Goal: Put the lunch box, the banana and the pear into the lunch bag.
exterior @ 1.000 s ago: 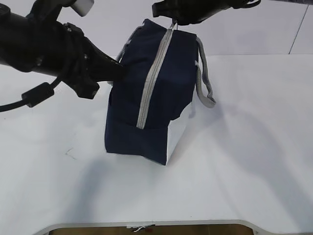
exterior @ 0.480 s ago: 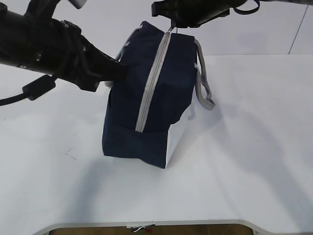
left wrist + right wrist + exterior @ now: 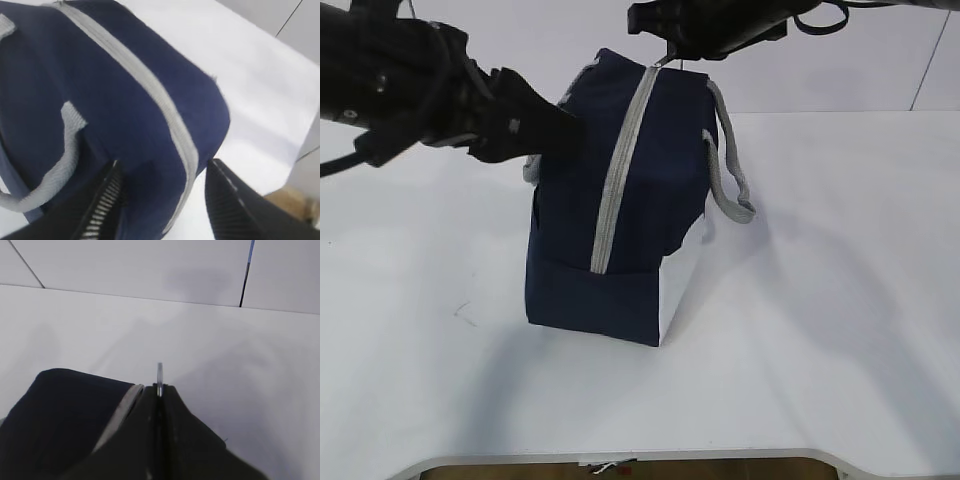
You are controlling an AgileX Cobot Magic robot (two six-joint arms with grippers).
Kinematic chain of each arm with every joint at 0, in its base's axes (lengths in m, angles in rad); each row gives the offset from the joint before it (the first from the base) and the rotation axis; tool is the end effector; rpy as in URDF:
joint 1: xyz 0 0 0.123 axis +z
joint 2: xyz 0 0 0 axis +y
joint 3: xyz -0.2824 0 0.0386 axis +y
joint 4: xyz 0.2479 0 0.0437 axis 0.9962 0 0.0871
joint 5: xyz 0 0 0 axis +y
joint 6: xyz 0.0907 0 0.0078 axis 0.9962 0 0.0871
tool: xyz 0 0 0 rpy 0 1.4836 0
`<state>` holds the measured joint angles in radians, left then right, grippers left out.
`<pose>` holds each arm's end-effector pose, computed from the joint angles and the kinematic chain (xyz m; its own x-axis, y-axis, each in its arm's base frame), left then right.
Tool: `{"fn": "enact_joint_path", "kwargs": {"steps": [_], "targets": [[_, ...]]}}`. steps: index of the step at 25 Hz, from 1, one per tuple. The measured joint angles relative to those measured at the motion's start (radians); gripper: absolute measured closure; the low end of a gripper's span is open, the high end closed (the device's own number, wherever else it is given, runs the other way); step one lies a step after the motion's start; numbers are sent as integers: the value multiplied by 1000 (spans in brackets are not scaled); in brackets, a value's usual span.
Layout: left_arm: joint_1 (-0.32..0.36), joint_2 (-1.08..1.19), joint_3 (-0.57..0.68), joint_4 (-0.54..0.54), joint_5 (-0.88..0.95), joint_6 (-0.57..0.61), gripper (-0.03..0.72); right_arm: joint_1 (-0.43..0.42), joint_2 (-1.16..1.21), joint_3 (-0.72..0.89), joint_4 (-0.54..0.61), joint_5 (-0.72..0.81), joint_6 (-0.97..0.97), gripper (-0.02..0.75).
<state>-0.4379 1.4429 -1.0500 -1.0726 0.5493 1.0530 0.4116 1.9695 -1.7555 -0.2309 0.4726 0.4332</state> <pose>0.2677 -0.1715 0.3084 -0.4674 0.2678 -0.8425 0.7462 0.6306 -0.2135 0.4364 0.1801 0.3080 -0.5674 -0.0036 -0.8234 -0.1959 0.9719 0.1307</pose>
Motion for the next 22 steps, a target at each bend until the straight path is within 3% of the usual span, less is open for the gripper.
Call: {"fn": "enact_joint_path", "kwargs": {"steps": [7,10,17,22], "targets": [[140,-4,-117,16,224,-196,282,0,0,0,2,6,0,725],[183,-4,-192,92,331,-293,282,0,0,0,2,7,0,725],[196,42,-404,386,595,-553,312,0,0,0,2,7,-2,725],[196,137,-550,490,678,-685,322,0,0,0,2,7,-2,725]]}}
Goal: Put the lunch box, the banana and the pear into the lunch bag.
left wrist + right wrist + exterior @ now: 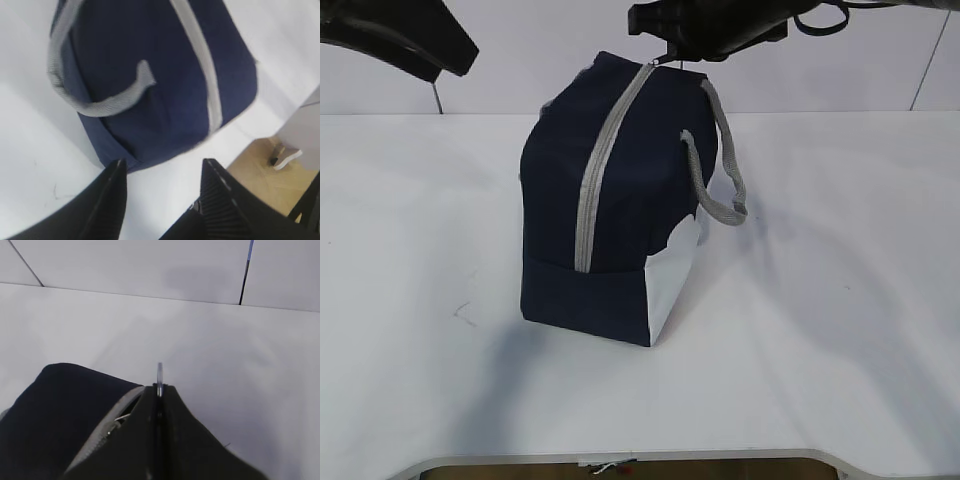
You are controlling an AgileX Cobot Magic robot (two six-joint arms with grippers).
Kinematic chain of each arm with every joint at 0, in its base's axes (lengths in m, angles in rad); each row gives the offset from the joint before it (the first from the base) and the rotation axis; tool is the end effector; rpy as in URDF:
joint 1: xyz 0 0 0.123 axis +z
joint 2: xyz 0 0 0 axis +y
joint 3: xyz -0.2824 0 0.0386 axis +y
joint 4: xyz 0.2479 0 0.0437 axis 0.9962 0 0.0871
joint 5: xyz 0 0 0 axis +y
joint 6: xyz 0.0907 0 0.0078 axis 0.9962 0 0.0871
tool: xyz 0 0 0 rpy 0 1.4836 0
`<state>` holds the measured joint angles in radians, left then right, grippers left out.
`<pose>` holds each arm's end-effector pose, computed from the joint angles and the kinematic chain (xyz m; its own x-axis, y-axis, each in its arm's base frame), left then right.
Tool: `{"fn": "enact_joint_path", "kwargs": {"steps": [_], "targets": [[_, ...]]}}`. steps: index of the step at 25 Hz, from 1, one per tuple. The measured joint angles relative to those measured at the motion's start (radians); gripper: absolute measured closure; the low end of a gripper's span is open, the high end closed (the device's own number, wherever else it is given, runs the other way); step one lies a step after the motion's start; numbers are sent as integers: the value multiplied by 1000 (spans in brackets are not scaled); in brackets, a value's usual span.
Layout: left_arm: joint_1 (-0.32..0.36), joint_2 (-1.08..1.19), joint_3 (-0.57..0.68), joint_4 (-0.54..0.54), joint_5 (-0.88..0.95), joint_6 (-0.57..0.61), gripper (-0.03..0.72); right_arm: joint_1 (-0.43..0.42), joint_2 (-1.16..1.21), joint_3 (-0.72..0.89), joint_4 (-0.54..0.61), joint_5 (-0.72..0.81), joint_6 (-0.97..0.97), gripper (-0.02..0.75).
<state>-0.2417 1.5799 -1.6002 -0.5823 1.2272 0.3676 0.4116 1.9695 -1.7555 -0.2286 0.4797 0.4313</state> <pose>0.3054 -0.1239 0.3858 -0.7698 0.3208 -0.5518 0.5721 0.7303 -0.3734 0.4360 0.1799 0.3074 -0.5729 -0.0051 -0.8196 -0.1942 0.9723 0.1297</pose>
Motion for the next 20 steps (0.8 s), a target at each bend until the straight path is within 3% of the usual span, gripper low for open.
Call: {"fn": "enact_joint_path", "kwargs": {"steps": [8,11,20], "targets": [[2,167,-191,5,9,-67,326,0,0,0,0,0,0,726],[4,229,-242,-41,9,-73,326,0,0,0,0,0,0,725],[4,353,-306,-132,9,-76,326,0,0,0,0,-3,0,726]]}}
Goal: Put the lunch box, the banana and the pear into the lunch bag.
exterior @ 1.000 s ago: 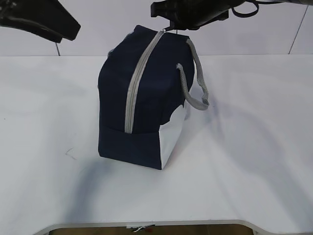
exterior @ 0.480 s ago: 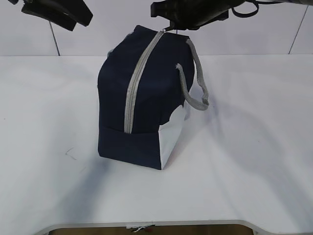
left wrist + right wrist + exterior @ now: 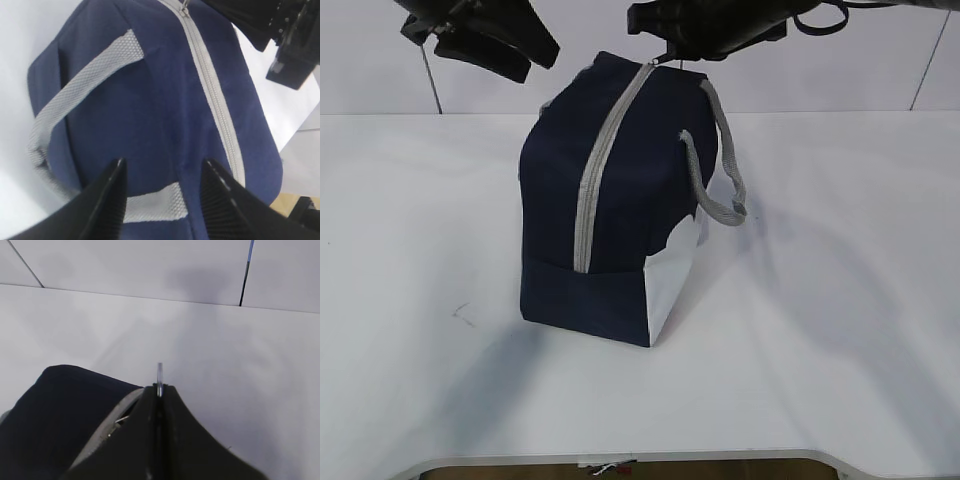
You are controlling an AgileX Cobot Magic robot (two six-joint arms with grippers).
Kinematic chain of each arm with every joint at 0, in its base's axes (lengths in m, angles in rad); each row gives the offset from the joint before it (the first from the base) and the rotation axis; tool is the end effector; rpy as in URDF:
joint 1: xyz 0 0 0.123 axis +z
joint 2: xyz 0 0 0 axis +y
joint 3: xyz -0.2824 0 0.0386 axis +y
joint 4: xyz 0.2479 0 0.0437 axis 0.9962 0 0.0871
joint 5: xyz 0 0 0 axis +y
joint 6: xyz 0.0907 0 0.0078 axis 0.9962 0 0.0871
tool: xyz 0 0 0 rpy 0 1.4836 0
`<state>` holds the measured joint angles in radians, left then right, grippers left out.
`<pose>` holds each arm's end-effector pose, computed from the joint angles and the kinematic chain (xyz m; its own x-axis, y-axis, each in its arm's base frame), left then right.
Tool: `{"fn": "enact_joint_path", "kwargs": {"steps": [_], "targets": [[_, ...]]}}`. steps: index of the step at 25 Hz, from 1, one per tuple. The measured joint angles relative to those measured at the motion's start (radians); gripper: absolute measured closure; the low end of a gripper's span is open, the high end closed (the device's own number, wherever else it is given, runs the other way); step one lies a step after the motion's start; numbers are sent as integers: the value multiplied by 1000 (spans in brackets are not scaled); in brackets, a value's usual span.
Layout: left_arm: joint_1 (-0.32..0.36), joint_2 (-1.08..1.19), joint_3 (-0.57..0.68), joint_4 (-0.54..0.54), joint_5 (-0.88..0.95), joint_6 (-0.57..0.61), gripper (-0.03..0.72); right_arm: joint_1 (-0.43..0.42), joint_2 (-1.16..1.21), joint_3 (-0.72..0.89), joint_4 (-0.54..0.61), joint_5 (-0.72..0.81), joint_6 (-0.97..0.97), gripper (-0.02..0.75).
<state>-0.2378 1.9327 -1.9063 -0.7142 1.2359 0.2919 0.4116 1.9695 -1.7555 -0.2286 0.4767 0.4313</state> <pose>0.3937 -0.1534 0.3475 -0.8496 0.2175 -0.4805 0.4815 0.6916 -0.5383 0.4361 0.1800 0.3076 -0.5708 -0.0045 -0.8211 -0.1952 0.9721 0.1304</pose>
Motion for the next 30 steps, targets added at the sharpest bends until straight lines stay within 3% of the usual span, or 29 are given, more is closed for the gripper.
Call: {"fn": "enact_joint_path", "kwargs": {"steps": [6,18,20,25,30], "targets": [[-8,48,-2,-68,0,0,325,0,0,0,0,-6,0,725],[-57,141,-4,-87,-6,36,328,0,0,0,0,-8,0,726],[-60,149,-4,-88,-8,47,372,0,0,0,0,-8,0,726],[-62,149,-45,-46,-6,88,643,0,0,0,0,-8,0,726],[-64,149,-134,44,8,98,688,0,0,0,-20,-35,0,726]]}}
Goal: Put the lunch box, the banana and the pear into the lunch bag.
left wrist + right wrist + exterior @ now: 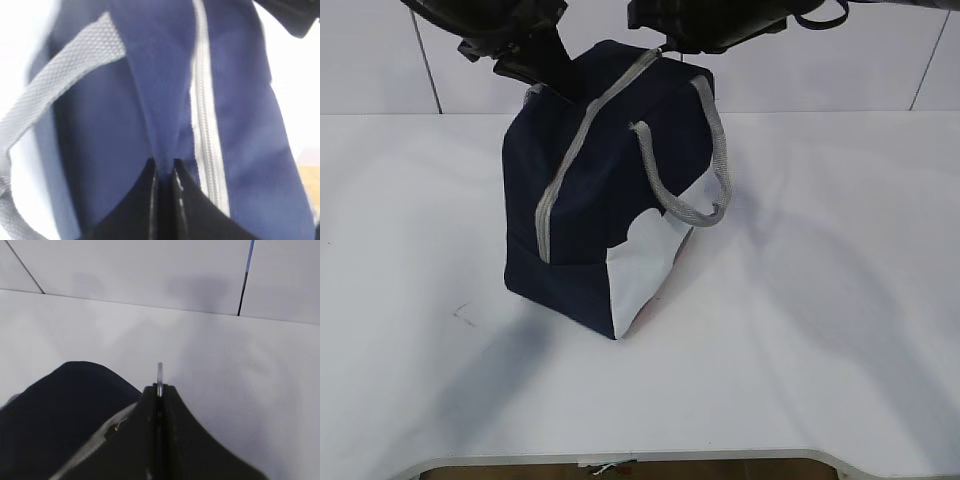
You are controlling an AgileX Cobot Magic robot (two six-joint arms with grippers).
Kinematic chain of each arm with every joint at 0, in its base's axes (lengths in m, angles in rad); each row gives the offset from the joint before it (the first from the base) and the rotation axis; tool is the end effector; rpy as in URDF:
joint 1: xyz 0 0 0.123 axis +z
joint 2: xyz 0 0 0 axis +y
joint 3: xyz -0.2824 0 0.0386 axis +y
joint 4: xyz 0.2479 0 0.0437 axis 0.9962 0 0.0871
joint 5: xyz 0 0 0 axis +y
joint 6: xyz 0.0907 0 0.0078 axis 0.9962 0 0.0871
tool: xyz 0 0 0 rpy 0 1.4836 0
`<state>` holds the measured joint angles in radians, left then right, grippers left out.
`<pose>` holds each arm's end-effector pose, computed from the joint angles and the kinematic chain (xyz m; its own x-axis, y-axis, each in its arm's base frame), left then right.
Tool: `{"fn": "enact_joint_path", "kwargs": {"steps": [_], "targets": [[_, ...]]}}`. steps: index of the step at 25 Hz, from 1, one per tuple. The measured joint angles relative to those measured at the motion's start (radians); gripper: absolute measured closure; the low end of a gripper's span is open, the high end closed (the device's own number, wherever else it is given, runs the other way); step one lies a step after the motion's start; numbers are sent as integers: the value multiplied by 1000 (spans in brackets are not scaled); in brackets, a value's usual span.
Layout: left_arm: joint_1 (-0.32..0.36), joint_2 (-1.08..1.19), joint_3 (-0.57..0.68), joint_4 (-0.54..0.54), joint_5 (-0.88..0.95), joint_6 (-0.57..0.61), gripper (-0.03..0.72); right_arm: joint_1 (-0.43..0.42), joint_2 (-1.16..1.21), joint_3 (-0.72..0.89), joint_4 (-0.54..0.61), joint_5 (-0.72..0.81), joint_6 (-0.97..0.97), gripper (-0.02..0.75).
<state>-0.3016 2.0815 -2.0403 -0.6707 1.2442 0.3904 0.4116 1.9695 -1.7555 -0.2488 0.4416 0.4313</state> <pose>0.4170 -0.1859 0.3178 -0.7811 0.3621 -0.5087 0.6026 0.6507 -0.4620 0.4378 0.1806 0.3104 -0.5383 -0.0136 -0.8426 -0.2105 0.9703 0.1189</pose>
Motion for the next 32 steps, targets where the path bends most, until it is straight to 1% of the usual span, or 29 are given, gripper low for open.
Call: {"fn": "enact_joint_path", "kwargs": {"steps": [7,11,13,21,29,32], "targets": [[-12,0,-16,57,-2,6,690,0,0,0,-64,-71,0,726],[-28,0,-16,71,-6,7,690,-18,15,0,-72,-82,0,725],[-41,-4,-16,96,-7,8,691,-30,25,0,-72,-85,2,725],[-53,-52,46,142,-20,8,692,-54,60,0,-72,-102,6,726],[-55,-124,145,169,-45,8,693,-60,87,0,-68,-126,6,726],[-55,-141,154,178,-45,8,693,-60,105,0,-53,-126,6,726]]}}
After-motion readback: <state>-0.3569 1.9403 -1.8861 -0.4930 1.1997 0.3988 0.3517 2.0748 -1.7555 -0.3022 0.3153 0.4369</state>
